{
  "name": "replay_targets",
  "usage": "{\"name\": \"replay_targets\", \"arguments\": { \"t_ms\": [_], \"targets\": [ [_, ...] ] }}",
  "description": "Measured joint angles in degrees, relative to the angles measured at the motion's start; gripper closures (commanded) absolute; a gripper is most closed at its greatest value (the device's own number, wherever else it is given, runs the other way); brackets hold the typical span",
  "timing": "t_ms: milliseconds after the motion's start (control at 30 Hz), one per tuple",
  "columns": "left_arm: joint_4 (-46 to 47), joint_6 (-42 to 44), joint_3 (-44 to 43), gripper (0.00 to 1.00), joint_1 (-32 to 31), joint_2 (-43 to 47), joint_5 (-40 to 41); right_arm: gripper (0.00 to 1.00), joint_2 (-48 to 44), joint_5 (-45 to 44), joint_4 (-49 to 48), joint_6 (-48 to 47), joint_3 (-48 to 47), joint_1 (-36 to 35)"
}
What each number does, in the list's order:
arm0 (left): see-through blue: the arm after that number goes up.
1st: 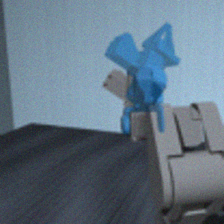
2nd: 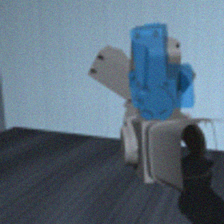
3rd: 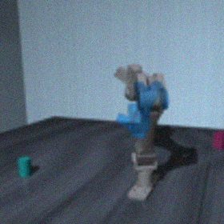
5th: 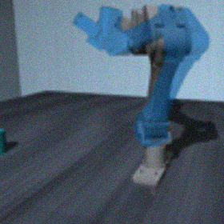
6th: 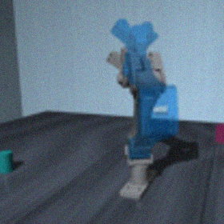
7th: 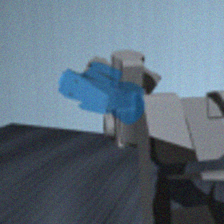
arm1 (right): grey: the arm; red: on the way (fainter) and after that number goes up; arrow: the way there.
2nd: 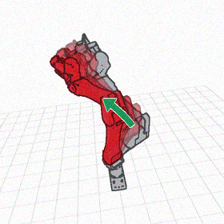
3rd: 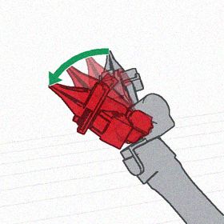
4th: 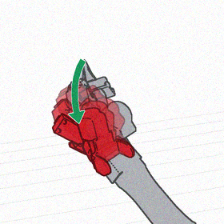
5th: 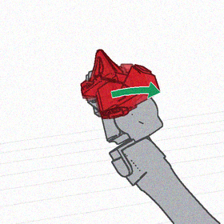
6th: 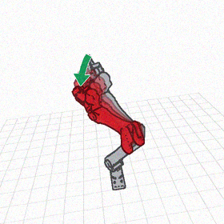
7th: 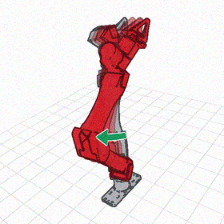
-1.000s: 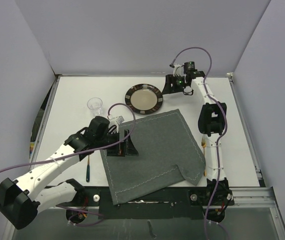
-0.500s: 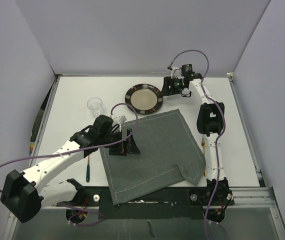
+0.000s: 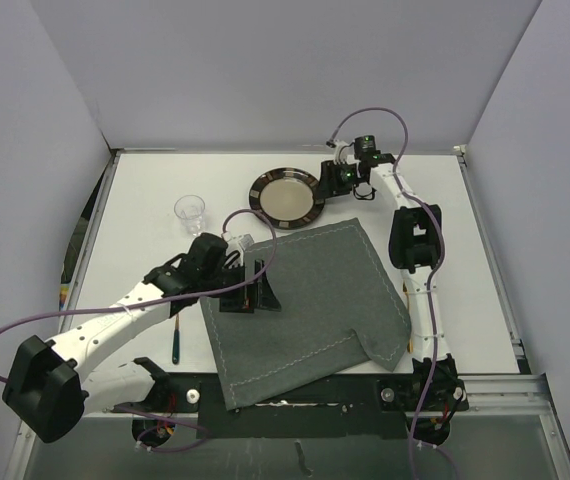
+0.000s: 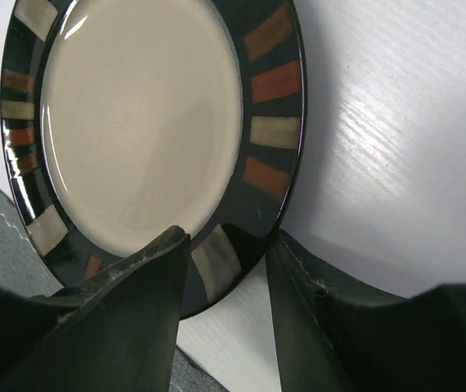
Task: Set the dinner table for one person
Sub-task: Move the plate to the center of the board.
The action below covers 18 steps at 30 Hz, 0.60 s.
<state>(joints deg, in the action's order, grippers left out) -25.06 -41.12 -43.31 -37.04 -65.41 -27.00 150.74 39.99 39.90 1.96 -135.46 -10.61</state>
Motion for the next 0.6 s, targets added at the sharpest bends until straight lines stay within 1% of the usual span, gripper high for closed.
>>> {"name": "replay_targets", "arguments": {
  "t_ms": [100, 133, 233, 400, 500, 600],
  "targets": [
    [0.5, -0.09, 1.51, 0.02, 0.0, 0.0, 0.0, 0.62, 0.02, 0.61, -0.31, -0.17, 1.18, -0.11],
    [0.5, -0.13, 1.86, 0.02, 0.0, 0.0, 0.0, 0.66, 0.02, 1.03, -0.5, -0.22, 1.4, -0.11],
    [1.05, -0.24, 2.56, 0.02, 0.0, 0.0, 0.0, 0.99, 0.02, 1.66, -1.05, -0.81, 2.08, -0.09],
    [2.19, -0.26, 2.69, 0.02, 0.0, -0.07, -0.22, 1.0, -0.26, 9.22, -2.01, 2.8, 2.62, 0.35],
    [2.95, -0.26, 2.69, 0.02, 0.0, -0.63, -0.59, 1.0, -0.79, 10.73, -3.21, 2.86, 4.28, 0.59],
    [3.52, -0.22, 2.69, 0.02, 0.0, -1.97, -0.87, 1.0, -1.57, 11.56, -4.5, 3.41, 8.66, 1.44]
  ]
}}
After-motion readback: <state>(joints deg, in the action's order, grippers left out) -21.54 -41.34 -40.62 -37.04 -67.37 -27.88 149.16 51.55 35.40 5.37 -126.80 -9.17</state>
